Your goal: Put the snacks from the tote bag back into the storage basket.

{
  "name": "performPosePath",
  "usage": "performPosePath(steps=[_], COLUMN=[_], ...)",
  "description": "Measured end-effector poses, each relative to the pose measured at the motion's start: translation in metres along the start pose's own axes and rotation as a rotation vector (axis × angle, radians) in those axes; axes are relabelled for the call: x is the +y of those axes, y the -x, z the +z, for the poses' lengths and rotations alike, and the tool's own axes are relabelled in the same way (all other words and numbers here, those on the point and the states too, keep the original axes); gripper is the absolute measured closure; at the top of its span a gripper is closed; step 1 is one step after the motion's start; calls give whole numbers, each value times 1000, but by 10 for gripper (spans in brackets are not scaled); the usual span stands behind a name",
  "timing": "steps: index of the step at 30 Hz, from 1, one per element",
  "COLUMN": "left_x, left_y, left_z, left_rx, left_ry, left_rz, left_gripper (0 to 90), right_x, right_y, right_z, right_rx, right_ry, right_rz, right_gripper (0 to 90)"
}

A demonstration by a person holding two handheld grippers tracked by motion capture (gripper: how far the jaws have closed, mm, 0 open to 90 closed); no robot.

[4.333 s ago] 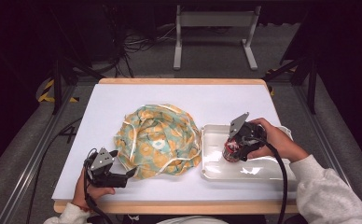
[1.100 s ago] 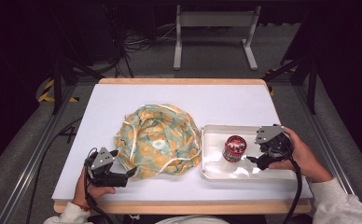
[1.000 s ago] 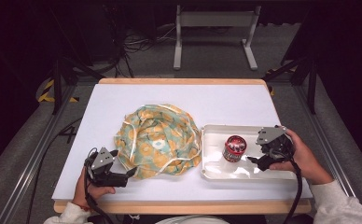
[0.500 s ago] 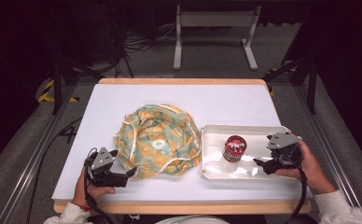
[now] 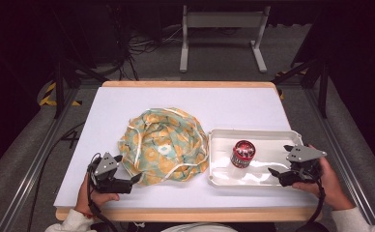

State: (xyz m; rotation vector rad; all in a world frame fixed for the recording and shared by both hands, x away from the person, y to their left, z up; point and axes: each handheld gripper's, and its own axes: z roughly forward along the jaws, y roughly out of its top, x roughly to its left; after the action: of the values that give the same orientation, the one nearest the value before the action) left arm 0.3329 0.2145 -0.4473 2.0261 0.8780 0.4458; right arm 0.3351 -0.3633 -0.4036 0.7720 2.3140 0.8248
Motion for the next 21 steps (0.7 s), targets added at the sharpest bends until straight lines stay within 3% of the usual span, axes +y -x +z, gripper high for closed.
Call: performPosePath(steps=[10,16,21], left_x=[1,1,2], left_y=[0,0,0], left_z=[0,1,2], left_rx=[1,-3,-5], left_ry=[3,2,4], left_rz=[7,5,2], left_gripper=[49,49,49], right_x=[-17,-26,-35], right_y=[-1,-1,0], right_z=[-15,-20,-28], right_rx=[-53,-59,-54], right_ry=[60,69,115], right_rz=[89,127,173], right_gripper=[59,57,59])
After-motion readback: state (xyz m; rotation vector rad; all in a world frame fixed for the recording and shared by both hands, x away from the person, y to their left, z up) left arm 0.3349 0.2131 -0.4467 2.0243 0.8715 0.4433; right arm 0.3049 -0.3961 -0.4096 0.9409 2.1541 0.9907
